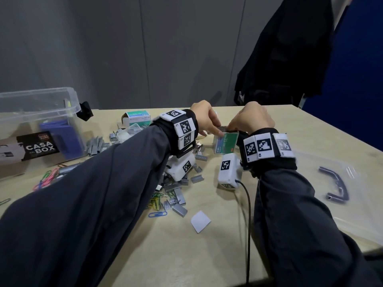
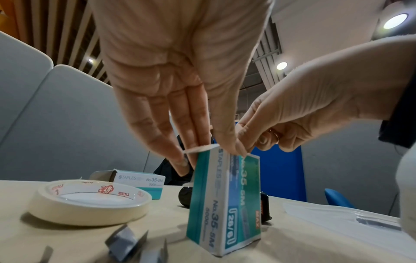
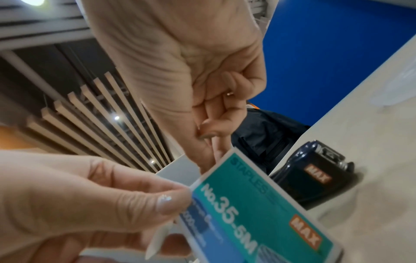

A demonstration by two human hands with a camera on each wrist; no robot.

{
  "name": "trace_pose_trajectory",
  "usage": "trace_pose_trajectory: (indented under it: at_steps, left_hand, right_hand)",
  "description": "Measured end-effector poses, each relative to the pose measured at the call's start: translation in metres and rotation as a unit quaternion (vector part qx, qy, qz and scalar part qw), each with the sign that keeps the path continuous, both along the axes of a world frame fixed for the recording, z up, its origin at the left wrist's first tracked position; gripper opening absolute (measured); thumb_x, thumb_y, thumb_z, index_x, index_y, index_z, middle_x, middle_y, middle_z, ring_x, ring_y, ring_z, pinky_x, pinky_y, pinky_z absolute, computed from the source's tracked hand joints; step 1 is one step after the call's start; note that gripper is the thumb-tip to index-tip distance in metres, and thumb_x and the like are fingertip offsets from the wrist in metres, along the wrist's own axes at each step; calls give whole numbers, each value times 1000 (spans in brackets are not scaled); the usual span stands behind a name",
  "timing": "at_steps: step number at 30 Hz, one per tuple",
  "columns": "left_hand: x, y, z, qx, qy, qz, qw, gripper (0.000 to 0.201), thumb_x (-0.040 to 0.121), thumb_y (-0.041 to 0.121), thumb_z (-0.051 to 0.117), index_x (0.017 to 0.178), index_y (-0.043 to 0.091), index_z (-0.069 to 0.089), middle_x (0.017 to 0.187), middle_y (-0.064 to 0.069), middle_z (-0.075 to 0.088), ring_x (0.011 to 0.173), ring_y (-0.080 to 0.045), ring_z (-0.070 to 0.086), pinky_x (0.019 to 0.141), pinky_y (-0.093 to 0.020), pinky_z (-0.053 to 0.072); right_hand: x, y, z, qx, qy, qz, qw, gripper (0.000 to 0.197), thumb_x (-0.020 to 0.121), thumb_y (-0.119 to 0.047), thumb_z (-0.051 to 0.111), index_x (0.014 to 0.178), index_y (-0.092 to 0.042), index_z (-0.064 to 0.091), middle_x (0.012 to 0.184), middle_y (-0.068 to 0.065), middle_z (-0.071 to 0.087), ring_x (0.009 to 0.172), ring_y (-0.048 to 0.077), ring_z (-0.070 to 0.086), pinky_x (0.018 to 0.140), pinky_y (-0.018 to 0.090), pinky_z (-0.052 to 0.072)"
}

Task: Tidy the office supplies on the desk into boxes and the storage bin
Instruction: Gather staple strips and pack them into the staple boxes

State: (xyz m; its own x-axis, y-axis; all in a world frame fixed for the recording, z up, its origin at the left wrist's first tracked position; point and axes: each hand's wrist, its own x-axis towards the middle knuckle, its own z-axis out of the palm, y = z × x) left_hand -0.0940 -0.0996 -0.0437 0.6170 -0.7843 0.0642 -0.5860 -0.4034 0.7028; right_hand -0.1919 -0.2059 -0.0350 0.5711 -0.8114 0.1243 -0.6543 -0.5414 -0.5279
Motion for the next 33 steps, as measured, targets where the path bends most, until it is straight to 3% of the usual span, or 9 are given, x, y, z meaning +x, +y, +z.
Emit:
trace_pose_trajectory:
  at_steps: [5, 10, 20, 25, 30, 33]
  left_hand:
    - [0, -1, 0, 3, -1, -3, 1000, 36, 66, 18, 88, 98, 5, 75, 93, -11, 74, 78, -16, 65, 70, -32, 61]
    - [0, 0, 0, 4, -2, -4, 1000, 35, 68, 17, 87, 99, 5, 75, 94, -12, 74, 77, -15, 65, 70, -32, 61]
    - [-1, 1, 1, 5, -2, -4, 1000, 37, 67, 21, 88, 99, 6, 75, 93, -10, 74, 74, -13, 64, 70, -32, 61]
    - [-1, 10, 5, 21, 15, -24, 999, 42, 73, 21, 84, 110, 7, 71, 102, -9, 71, 92, -19, 67, 76, -34, 60]
    - [11, 41, 20, 25, -3, -20, 999, 35, 84, 17, 74, 116, 4, 66, 105, -11, 70, 91, -20, 67, 72, -30, 60]
    - [24, 70, 30, 42, 9, -16, 999, 28, 89, 16, 68, 114, 4, 67, 101, -11, 72, 91, -21, 71, 72, -31, 60]
  right_hand:
    - [5, 5, -1, -86, 19, -14, 996, 33, 81, -23, 78, 109, -14, 64, 112, 8, 66, 105, 29, 62, 72, 32, 40]
    - [7, 10, 2, -141, 38, -13, 989, 30, 85, -20, 73, 112, -13, 61, 116, 8, 63, 108, 29, 62, 72, 31, 37]
    - [7, -1, -2, -111, 18, -27, 993, 22, 76, -18, 79, 98, -20, 73, 101, 4, 67, 93, 26, 64, 66, 30, 40]
    - [10, 5, 5, -122, -6, -5, 993, 23, 78, -18, 77, 101, -20, 73, 106, 5, 68, 99, 28, 64, 69, 32, 41]
    - [16, 16, 15, -116, -37, 40, 992, 19, 84, -20, 71, 103, -21, 74, 110, 7, 68, 104, 31, 62, 73, 33, 42]
    - [20, 30, 22, -92, -38, 117, 988, 4, 83, -26, 74, 86, -26, 74, 102, 4, 70, 97, 25, 64, 78, 35, 51]
